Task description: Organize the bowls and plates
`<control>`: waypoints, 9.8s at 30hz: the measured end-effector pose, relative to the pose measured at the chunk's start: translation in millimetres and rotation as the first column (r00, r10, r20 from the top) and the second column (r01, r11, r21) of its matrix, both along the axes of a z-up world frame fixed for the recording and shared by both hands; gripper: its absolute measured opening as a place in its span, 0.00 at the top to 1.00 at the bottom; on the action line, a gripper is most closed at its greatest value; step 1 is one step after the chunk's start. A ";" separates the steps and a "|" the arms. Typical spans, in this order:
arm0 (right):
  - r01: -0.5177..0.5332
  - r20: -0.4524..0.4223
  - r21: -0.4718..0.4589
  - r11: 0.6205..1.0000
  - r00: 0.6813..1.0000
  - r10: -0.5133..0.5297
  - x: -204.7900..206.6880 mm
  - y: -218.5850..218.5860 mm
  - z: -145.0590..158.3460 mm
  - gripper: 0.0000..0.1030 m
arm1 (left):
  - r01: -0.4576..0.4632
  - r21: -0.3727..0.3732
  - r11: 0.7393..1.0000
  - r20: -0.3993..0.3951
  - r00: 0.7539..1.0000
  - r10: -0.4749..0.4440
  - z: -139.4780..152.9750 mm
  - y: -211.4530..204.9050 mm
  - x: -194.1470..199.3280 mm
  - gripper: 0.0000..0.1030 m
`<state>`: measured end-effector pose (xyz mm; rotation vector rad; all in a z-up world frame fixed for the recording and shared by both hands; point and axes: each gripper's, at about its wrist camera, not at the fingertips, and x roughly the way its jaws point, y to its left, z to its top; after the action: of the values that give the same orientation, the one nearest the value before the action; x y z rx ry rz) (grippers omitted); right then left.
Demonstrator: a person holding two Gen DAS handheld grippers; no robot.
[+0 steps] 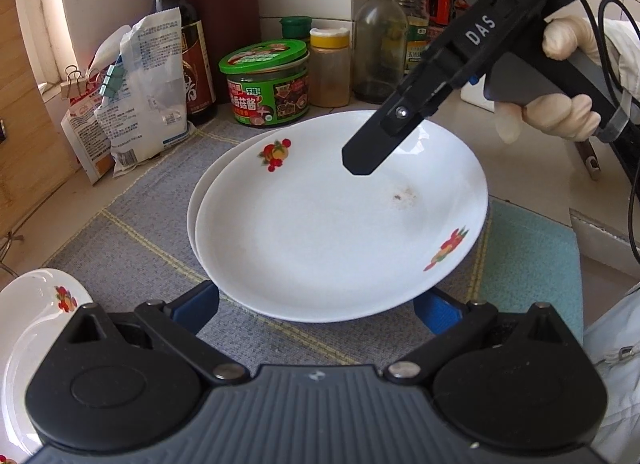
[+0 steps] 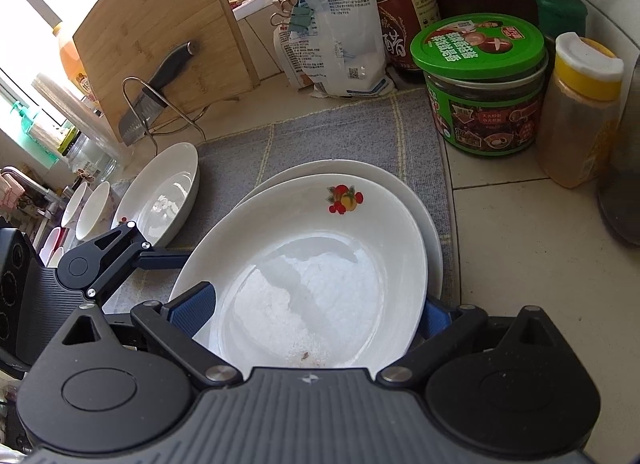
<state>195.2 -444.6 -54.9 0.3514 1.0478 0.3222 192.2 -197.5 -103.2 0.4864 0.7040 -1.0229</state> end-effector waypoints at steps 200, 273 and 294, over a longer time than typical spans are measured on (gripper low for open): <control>-0.538 -0.025 -0.051 0.841 0.843 0.537 180.6 232.4 -25.2 0.10 | -0.554 -0.069 0.829 0.045 0.829 0.558 -16.6 156.0 23.9 0.01; -0.074 0.048 -0.062 0.995 0.996 0.077 -2.2 79.5 30.0 0.10 | -0.094 -0.060 0.994 0.086 0.991 0.099 38.0 61.0 -45.7 0.01; 0.047 -0.005 -0.067 0.997 0.999 -0.048 -14.9 37.2 8.2 0.10 | -0.003 -0.042 0.999 0.045 0.999 0.005 20.3 18.3 -25.0 0.01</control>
<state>180.3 -407.4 -46.7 0.3173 1.0522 0.2433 167.2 -179.2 -82.8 0.4699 0.6424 -1.0178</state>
